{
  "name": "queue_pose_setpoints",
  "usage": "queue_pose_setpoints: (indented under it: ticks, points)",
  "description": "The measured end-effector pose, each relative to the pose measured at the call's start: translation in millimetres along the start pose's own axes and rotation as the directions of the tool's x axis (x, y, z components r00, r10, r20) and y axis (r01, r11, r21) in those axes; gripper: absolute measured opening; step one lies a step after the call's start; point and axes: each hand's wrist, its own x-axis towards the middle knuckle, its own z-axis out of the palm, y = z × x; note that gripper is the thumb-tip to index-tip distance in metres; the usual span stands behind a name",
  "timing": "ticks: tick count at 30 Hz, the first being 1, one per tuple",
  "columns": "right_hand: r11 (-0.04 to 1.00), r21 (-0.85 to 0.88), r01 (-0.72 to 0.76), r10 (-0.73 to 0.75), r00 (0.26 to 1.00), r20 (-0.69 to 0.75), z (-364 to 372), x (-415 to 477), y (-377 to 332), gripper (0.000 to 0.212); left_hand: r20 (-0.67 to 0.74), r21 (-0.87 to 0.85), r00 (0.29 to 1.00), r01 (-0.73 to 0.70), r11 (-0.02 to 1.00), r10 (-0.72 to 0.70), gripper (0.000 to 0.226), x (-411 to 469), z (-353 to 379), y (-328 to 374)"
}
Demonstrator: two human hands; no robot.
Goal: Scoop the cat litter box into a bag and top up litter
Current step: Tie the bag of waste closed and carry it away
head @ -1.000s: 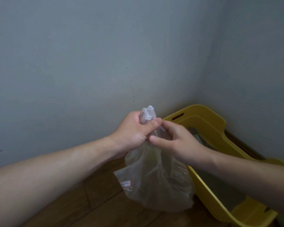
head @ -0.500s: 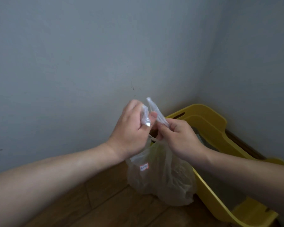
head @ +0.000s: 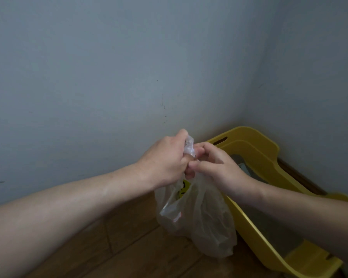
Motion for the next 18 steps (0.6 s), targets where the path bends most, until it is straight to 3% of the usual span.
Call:
queue_pose_setpoints:
  ticks: [3, 7, 12, 14, 18]
  points:
    - [1.0, -0.025, 0.008, -0.008, 1.0, -0.029, 0.1, 0.9, -3.7, 0.035, 0.09, -0.031, 0.994, 0.073, 0.997, -0.07, 0.033, 0.3, -0.3, 3.7]
    - [0.992, -0.119, 0.05, -0.071, 0.981, -0.178, 4.7, 5.9, -1.6, 0.009, 0.144, -0.077, 0.984, 0.12, 0.99, -0.108, 0.063, 0.6, 2.7, 7.6]
    - [0.982, -0.182, -0.042, -0.014, 0.955, -0.295, 1.7, 9.2, -0.3, 0.017, 0.194, -0.369, 0.98, 0.109, 0.923, -0.038, 0.096, -1.3, 2.1, 3.5]
    - [0.982, -0.173, -0.078, 0.021, 0.95, -0.311, -0.9, 10.6, -0.2, 0.017, 0.173, -0.347, 0.985, 0.078, 0.935, -0.018, 0.085, -3.9, 2.1, 1.7]
    - [0.979, -0.149, -0.141, 0.091, 0.949, -0.303, -2.6, 12.2, 1.3, 0.016, 0.017, -0.148, 0.999, -0.042, 0.988, 0.045, 0.037, -8.3, 3.8, -3.1]
